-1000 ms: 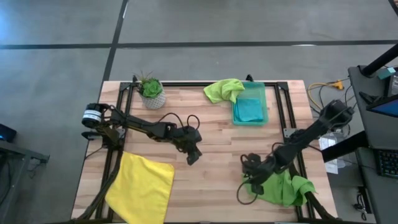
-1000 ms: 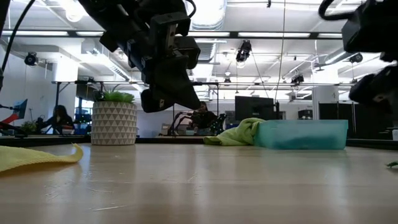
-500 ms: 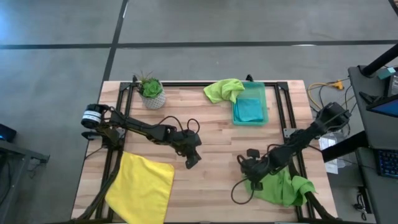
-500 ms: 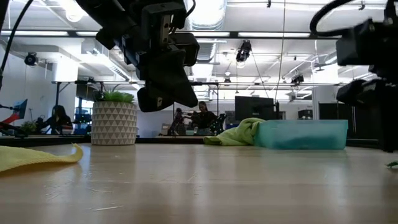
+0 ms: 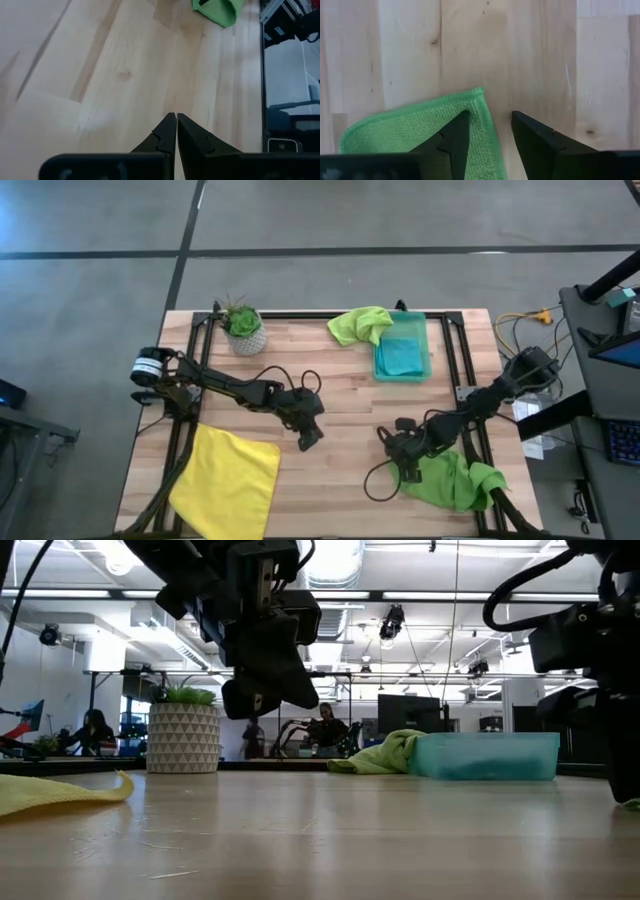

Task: Fold microfiber towels
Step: Fold the green towel

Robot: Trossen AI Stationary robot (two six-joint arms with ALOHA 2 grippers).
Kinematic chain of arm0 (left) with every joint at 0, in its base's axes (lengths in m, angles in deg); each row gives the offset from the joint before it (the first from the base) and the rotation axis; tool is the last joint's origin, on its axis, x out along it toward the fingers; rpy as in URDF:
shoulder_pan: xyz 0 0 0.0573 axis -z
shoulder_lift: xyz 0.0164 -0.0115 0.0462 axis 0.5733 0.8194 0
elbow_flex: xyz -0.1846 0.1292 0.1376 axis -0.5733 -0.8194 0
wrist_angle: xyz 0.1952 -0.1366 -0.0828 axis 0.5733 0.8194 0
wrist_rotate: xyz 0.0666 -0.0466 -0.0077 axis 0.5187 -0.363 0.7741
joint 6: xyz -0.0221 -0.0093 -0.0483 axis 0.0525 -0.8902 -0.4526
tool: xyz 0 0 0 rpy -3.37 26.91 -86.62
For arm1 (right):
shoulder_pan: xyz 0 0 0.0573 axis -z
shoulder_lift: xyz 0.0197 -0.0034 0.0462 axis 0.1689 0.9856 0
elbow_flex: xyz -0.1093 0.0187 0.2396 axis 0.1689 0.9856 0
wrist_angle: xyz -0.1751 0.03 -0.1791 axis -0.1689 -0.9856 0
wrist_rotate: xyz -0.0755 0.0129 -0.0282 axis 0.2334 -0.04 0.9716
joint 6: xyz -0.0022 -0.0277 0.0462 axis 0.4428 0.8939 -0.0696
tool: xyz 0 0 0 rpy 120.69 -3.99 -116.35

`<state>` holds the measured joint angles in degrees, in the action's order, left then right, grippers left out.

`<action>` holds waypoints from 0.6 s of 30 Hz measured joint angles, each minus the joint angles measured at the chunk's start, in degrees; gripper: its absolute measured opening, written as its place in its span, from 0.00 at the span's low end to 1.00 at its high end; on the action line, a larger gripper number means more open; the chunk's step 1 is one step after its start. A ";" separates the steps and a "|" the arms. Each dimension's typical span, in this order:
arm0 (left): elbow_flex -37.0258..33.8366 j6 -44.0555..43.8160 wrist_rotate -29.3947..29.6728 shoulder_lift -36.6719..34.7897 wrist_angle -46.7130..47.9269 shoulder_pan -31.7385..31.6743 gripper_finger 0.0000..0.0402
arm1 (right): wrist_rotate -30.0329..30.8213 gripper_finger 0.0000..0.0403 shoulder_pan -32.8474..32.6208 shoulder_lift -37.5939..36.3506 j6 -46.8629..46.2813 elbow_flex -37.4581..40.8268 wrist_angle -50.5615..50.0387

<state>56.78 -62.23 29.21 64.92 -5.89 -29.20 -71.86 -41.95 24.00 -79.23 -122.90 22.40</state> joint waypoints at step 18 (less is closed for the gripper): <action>-0.17 -1.84 -1.02 -0.60 0.01 -0.02 0.00 | -0.43 0.22 -0.81 3.85 0.58 -2.11 -0.23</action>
<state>56.60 -64.07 28.19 64.32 -5.87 -29.22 -72.29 -42.76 27.86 -78.65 -125.01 22.18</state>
